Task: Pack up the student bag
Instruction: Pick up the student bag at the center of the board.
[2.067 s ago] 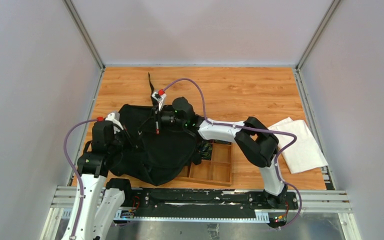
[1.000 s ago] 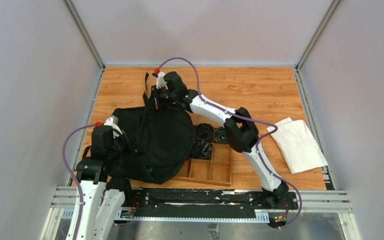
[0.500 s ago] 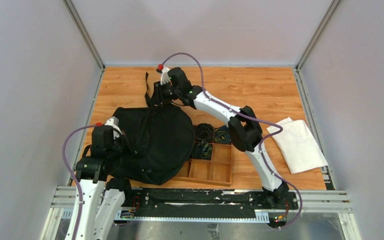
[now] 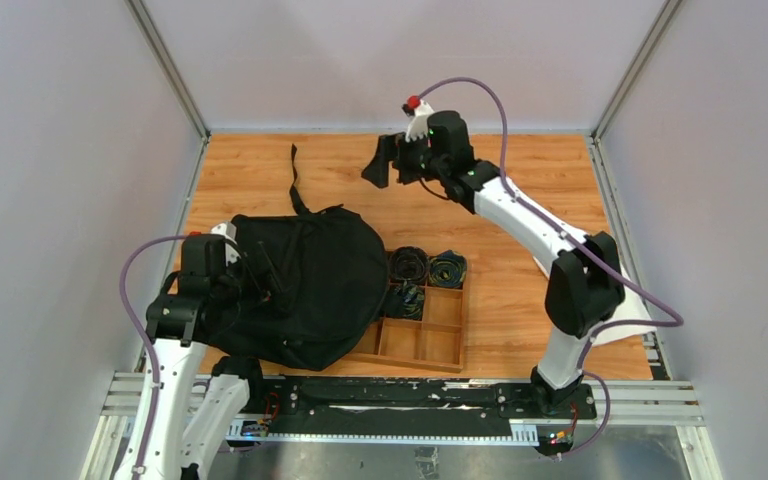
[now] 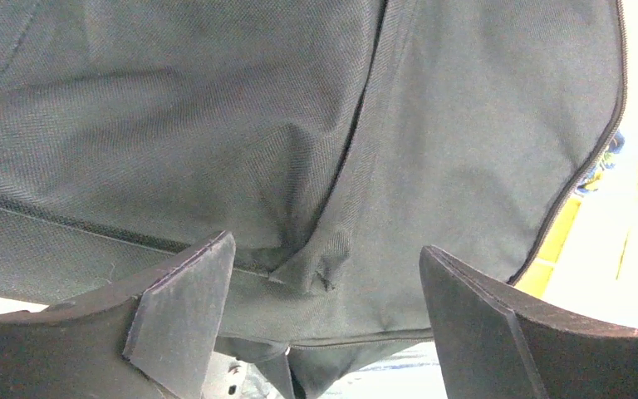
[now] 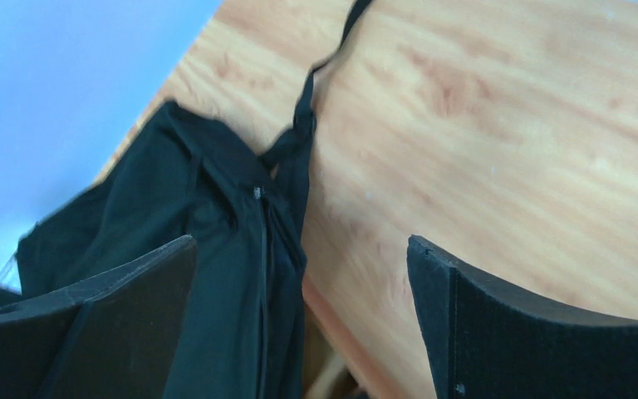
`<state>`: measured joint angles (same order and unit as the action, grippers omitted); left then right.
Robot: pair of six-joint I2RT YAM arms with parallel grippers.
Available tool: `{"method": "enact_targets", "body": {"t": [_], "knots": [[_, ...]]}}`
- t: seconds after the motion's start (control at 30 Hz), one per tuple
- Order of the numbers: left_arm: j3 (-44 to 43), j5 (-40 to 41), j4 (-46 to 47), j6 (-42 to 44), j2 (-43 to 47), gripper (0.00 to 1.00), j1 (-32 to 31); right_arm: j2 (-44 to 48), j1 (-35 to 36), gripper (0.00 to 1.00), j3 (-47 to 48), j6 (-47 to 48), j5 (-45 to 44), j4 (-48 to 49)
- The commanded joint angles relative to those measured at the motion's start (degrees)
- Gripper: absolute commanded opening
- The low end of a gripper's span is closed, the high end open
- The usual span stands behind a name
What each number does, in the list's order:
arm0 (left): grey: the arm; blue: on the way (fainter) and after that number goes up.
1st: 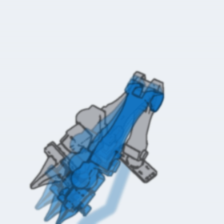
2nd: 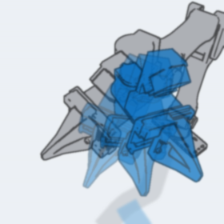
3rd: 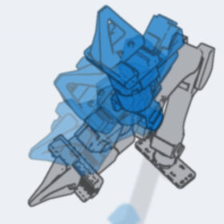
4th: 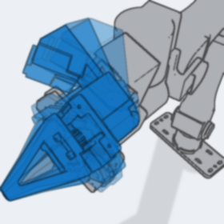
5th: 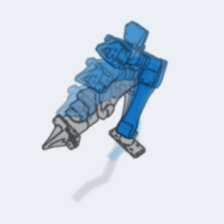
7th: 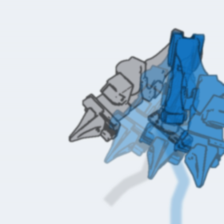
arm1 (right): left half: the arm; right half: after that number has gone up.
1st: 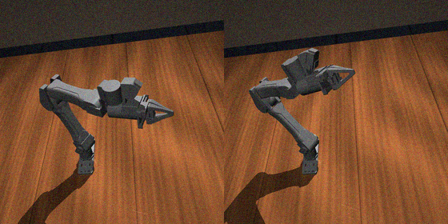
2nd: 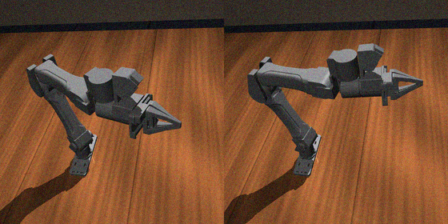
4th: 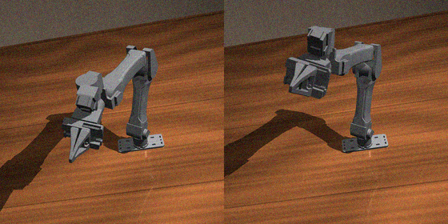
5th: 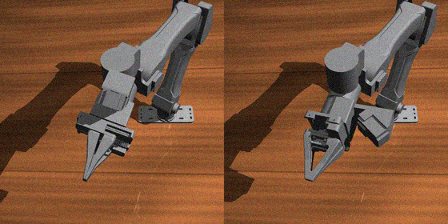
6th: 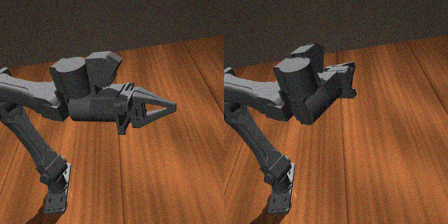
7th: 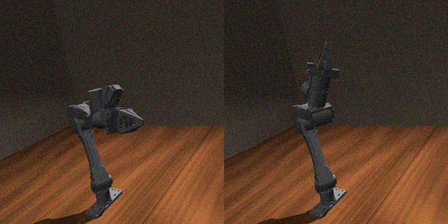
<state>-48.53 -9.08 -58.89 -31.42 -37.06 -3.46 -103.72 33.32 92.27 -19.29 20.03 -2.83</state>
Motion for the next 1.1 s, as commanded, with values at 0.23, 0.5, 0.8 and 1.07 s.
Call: {"method": "enact_targets", "body": {"t": [0.23,0.5,0.8,1.07], "knots": [[5.0,-4.3,5.9,-0.8,-1.9,0.97,-0.3,0.4,3.6,1.0,-15.7,0.9,11.8,-0.5],[10.7,-2.8,12.1,-3.6,-2.4,0.84,-0.2,-8.4,6.2,1.0,-10.1,-0.2,21.0,0.2],[7.2,-0.6,14.0,-3.3,-5.7,0.0,-0.3,-7.2,6.6,0.0,-5.2,-6.4,23.2,1.3],[-9.2,3.8,11.3,0.4,-9.9,0.0,-0.3,-2.4,7.5,0.0,2.3,-6.2,21.4,-3.0]]}}
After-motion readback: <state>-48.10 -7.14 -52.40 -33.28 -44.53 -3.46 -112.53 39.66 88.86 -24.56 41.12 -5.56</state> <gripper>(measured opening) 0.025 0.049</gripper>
